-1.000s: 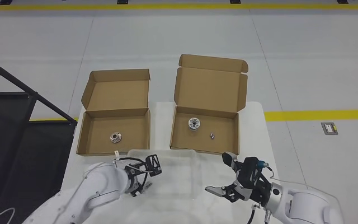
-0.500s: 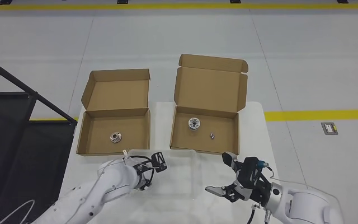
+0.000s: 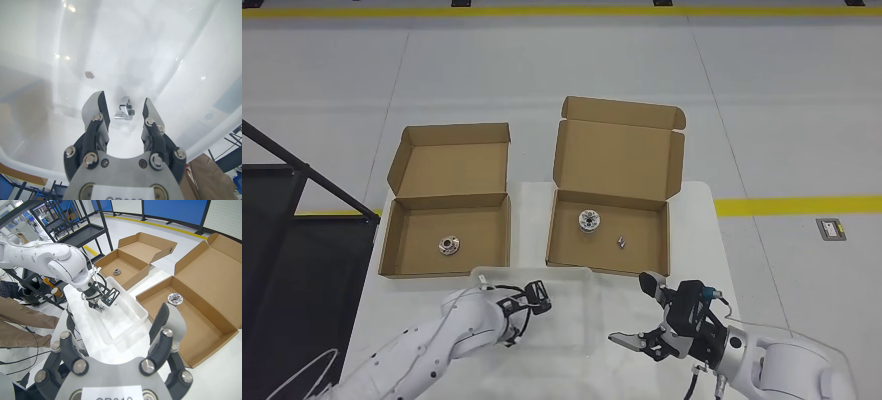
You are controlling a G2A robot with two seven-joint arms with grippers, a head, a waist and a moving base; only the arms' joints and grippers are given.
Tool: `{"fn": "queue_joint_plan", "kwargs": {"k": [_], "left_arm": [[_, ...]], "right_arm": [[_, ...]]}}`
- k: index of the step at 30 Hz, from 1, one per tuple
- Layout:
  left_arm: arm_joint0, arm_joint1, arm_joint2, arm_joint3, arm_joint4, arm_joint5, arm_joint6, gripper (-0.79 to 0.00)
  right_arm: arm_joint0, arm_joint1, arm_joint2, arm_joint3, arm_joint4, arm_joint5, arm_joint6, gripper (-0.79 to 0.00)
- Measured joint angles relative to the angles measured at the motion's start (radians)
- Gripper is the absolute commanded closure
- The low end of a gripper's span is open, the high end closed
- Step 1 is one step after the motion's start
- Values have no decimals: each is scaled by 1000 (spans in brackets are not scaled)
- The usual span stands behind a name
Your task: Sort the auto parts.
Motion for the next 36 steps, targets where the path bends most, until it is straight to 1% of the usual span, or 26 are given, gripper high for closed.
{"fn": "queue_joint_plan", "kwargs": {"k": [2, 8, 12, 15, 19, 20, 21, 22, 27, 30, 33, 36], "left_arm": [[1, -6, 2, 7, 2, 2, -1, -391], [13, -20, -8, 36, -8, 20, 6, -363], [18, -29, -14, 53, -6, 27, 3, -360], [22, -33, -21, 61, -8, 30, 1, -339], [29, -37, -33, 66, -6, 26, -1, -243], [30, -38, -36, 68, -6, 25, -2, -206], [32, -39, -40, 69, -6, 24, -2, -65], [33, -39, -43, 70, -7, 22, -2, 0], [41, -41, -68, 76, -27, 10, 2, 0], [46, -35, -97, 64, -44, -3, 3, 0], [61, -20, -144, 27, -61, -14, -2, 0], [90, 6, -215, -46, -49, -17, -22, 0]], "right_arm": [[0, 0, 0, 0, 0, 0, 0, -785], [0, 0, 0, 0, 0, 0, 0, -785], [0, 0, 0, 0, 0, 0, 0, -785], [0, 0, 0, 0, 0, 0, 0, -785], [0, 0, 0, 0, 0, 0, 0, -785], [0, 0, 0, 0, 0, 0, 0, -785], [0, 0, 0, 0, 0, 0, 0, -785], [0, 0, 0, 0, 0, 0, 0, -785], [0, 0, 0, 0, 0, 0, 0, -785], [0, 0, 0, 0, 0, 0, 0, -785], [0, 0, 0, 0, 0, 0, 0, -785], [0, 0, 0, 0, 0, 0, 0, -785]]}}
